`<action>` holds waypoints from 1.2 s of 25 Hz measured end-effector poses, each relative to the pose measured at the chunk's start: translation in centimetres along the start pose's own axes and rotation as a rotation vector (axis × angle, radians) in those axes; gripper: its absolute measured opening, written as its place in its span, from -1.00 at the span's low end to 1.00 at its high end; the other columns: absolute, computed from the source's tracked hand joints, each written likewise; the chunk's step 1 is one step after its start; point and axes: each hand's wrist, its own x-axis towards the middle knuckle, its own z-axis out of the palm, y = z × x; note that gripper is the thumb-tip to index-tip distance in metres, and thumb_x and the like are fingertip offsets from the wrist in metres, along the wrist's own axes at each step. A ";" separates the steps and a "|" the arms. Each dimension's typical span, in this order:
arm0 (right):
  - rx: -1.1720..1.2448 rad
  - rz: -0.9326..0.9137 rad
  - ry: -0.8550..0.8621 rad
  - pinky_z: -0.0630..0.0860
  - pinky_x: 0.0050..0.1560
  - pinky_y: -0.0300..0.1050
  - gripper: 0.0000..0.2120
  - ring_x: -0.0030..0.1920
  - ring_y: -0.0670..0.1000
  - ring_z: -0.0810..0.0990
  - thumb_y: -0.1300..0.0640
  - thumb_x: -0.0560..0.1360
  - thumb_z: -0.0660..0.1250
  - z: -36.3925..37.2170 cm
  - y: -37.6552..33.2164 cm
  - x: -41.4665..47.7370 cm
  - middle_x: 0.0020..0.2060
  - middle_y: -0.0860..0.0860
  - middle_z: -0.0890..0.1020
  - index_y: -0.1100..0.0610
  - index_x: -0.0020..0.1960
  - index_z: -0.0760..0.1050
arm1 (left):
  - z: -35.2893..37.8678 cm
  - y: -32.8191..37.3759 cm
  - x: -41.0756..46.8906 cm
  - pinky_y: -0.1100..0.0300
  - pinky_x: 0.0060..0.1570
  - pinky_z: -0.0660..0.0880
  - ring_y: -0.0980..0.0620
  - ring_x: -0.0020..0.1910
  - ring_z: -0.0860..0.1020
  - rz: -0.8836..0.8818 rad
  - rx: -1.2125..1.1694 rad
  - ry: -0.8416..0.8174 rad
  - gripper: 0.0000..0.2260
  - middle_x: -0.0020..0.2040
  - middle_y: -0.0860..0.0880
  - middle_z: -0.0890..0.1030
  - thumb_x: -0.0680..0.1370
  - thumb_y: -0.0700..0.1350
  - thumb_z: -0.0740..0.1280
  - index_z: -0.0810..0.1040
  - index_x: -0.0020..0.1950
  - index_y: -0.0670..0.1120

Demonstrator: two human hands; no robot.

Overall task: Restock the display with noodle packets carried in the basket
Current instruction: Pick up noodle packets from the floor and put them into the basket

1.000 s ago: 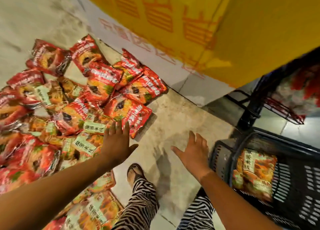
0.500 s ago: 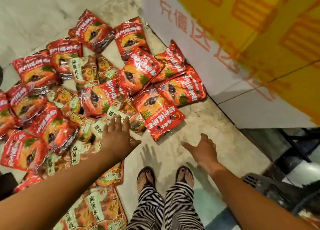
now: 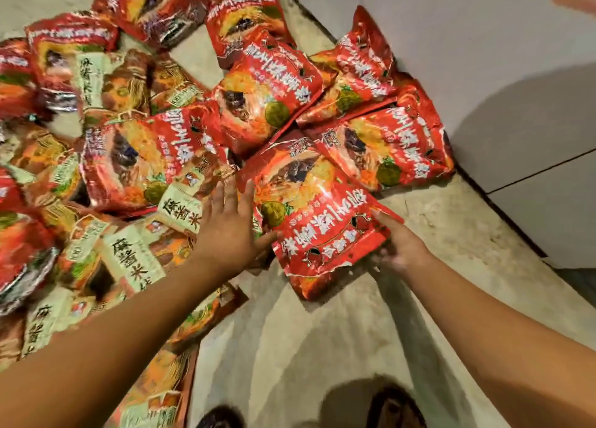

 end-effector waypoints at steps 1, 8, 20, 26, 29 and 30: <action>0.071 -0.032 -0.056 0.66 -0.33 0.07 -0.66 -0.34 0.07 0.70 0.10 0.47 0.43 0.2 0.0 1.6 -0.18 0.15 0.72 0.19 0.21 0.54 | 0.9 -0.4 1.0 -0.08 0.53 -0.18 -0.17 0.58 -0.23 0.032 -0.014 0.040 -0.09 0.60 -0.19 -0.25 0.50 0.43 0.07 -0.27 0.60 -0.04; -0.030 -0.495 -0.042 0.67 -0.25 0.03 -0.73 -0.27 0.11 0.70 0.32 0.42 0.45 1.1 -4.1 2.2 -0.14 0.20 0.71 0.31 0.12 0.59 | 1.2 0.0 6.8 0.01 0.50 -0.21 -0.07 0.58 -0.23 0.195 -0.176 0.276 -0.04 0.60 -0.10 -0.25 0.41 0.54 -0.02 -0.23 0.61 0.01; -1.251 -1.381 -0.200 0.61 -0.15 -0.17 -0.88 -0.27 -0.07 0.68 0.14 0.42 0.52 10.7 -11.4 -19.2 -0.25 0.00 0.73 0.15 -0.07 0.71 | -6.4 -1.9 2.1 -0.09 0.56 -0.07 0.04 0.59 -0.19 0.429 -0.375 0.349 0.13 0.62 0.04 -0.17 0.22 0.57 0.22 -0.24 0.59 0.15; -1.419 -1.380 -0.352 0.60 -0.29 -0.28 -0.93 -0.31 -0.17 0.67 0.08 0.40 0.53 11.7 -10.4 -22.7 -0.29 -0.07 0.71 0.03 -0.19 0.65 | -8.2 -0.5 -0.6 0.29 0.18 0.51 0.26 0.29 0.50 0.376 -0.966 0.081 -0.13 0.35 0.18 0.51 0.29 0.02 0.61 0.25 0.51 0.10; -1.371 -1.317 -0.438 0.62 -0.29 -0.28 -0.91 -0.32 -0.10 0.70 0.07 0.40 0.53 11.5 -9.7 -22.5 -0.32 -0.04 0.72 0.07 -0.15 0.67 | -7.7 0.3 -1.7 0.21 0.09 0.59 0.11 0.06 0.67 0.449 -0.992 -0.105 -0.51 0.09 0.09 0.70 0.39 -0.17 0.57 0.50 0.25 0.02; -1.344 -1.290 -0.456 0.63 -0.27 -0.26 -0.91 -0.32 -0.09 0.70 0.08 0.40 0.53 11.4 -9.5 -22.0 -0.31 -0.03 0.72 0.08 -0.16 0.68 | -7.4 0.4 -1.9 0.28 0.00 0.58 0.12 -0.01 0.68 0.452 -0.997 -0.119 -0.60 0.01 0.09 0.71 0.41 -0.19 0.55 0.53 0.19 0.00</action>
